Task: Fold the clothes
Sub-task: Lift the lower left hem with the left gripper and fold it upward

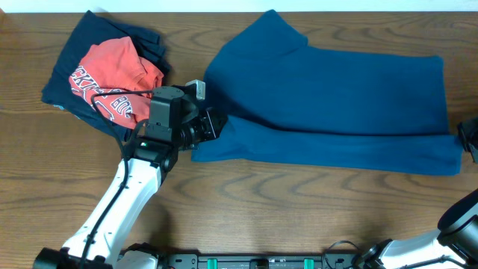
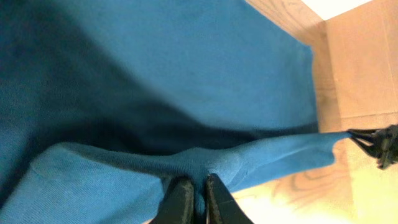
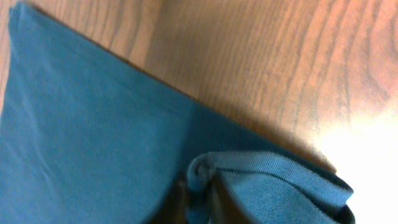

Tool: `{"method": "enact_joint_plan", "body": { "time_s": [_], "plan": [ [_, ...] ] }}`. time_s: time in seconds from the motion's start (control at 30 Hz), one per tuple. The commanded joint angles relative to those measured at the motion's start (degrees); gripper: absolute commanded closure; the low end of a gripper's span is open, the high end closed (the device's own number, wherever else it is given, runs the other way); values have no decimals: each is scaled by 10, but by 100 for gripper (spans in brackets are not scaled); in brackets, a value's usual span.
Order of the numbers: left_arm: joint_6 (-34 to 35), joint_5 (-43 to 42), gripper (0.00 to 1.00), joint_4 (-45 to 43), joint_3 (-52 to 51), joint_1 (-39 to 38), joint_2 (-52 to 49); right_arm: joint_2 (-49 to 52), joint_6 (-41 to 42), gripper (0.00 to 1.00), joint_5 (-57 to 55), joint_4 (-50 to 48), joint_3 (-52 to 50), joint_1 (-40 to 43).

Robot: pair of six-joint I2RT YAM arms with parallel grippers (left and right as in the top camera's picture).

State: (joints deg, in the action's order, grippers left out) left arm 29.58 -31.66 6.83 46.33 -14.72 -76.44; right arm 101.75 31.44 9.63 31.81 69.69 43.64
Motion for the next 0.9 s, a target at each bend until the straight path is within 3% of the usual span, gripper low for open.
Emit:
{"method": "enact_joint_plan", "body": {
  "time_s": [0.0, 0.03, 0.17, 0.3, 0.43, 0.57, 0.77, 0.87],
  "plan": [
    [-9, 18, 63, -12, 14, 2, -14, 6, 2, 53, 1, -4, 7, -8],
    [-9, 18, 49, -16, 14, 2, -16, 6, 0, 41, 3, -4, 7, -7],
    [-22, 24, 35, 3, 14, 3, -17, 6, -38, 31, 35, -4, 7, -4],
    [-31, 7, 34, 66, 14, 2, -17, 2, -73, 30, 89, 3, 7, 0],
    [-51, -37, 34, 120, 14, -10, -17, -7, -91, 36, 161, 16, 7, -4],
    [-77, -25, 35, 160, 14, -40, -17, -17, -110, 39, 191, 50, 7, -18],
    [-76, 123, 40, 243, 32, -111, -17, -43, -138, 38, 196, 123, 7, -40],
    [-31, 235, 41, 329, 88, -142, -17, -67, -144, 38, 205, 150, 7, -45]
  ]
}}
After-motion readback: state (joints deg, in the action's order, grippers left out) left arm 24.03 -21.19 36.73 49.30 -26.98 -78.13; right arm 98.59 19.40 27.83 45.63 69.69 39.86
